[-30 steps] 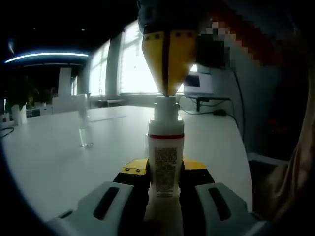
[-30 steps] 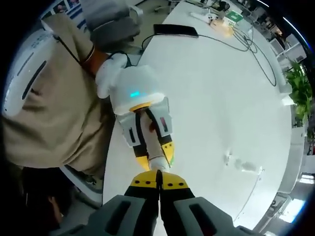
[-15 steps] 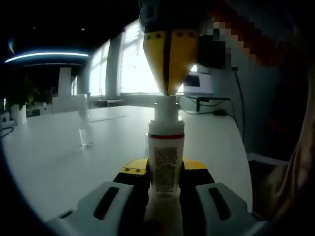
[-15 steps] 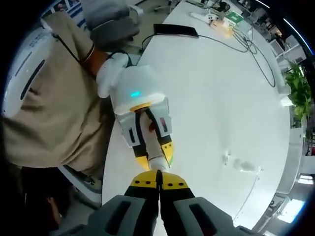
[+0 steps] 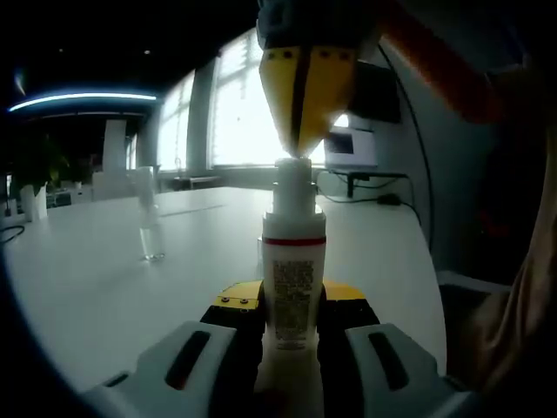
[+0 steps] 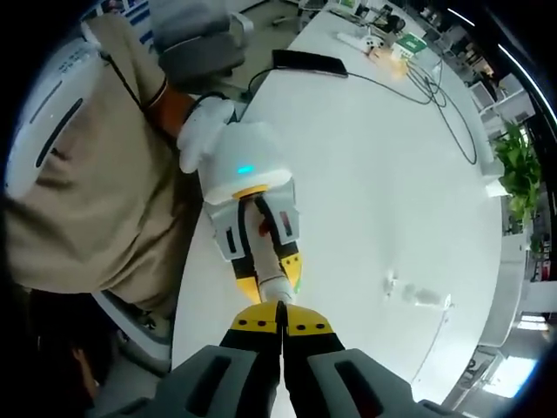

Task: Clamp pump bottle remove cover press pump head put on cover

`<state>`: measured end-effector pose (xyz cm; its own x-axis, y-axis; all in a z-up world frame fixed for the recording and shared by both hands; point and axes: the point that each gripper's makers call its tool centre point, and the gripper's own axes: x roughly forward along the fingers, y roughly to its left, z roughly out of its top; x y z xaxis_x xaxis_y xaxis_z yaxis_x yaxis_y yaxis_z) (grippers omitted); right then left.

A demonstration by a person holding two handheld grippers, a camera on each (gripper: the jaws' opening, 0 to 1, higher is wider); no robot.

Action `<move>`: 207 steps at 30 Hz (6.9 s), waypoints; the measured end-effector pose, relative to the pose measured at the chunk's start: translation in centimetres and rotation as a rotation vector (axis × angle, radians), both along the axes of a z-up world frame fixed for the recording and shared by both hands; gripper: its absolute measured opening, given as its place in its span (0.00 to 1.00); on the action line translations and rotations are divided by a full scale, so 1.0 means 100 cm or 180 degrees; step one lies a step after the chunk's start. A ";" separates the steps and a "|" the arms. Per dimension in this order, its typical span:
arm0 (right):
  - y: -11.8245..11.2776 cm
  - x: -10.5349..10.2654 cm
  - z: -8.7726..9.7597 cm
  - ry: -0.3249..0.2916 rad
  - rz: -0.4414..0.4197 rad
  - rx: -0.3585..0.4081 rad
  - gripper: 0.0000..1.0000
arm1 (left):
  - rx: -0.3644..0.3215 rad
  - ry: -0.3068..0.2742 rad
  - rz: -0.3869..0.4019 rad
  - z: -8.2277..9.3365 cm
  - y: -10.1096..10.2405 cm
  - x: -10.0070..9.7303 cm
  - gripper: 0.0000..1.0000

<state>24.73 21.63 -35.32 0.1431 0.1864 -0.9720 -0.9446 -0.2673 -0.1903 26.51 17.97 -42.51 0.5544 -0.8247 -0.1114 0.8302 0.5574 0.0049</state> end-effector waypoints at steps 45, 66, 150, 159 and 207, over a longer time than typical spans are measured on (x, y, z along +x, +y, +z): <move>0.001 0.001 -0.001 0.0036 -0.0004 0.0002 0.00 | 0.0002 -0.0004 0.0007 0.000 0.000 0.001 0.14; 0.000 0.000 -0.008 0.0108 -0.0041 -0.0097 0.00 | 0.0007 -0.0008 0.0010 0.000 0.000 0.001 0.14; -0.003 0.002 -0.003 0.0214 -0.0211 -0.0241 0.00 | 0.0001 0.0031 0.0021 0.000 0.001 0.001 0.14; -0.003 0.001 -0.006 0.0233 -0.0244 -0.0185 0.00 | 0.0000 0.0033 0.0021 0.000 0.001 0.002 0.14; -0.002 -0.003 -0.003 0.0129 -0.0251 -0.0082 0.00 | 0.0007 0.0027 0.0020 -0.001 0.001 0.003 0.14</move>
<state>24.47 21.40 -35.60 0.1167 0.1509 -0.9816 -0.9697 -0.1962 -0.1454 26.78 18.07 -42.59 0.5586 -0.8210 -0.1178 0.8267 0.5626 -0.0009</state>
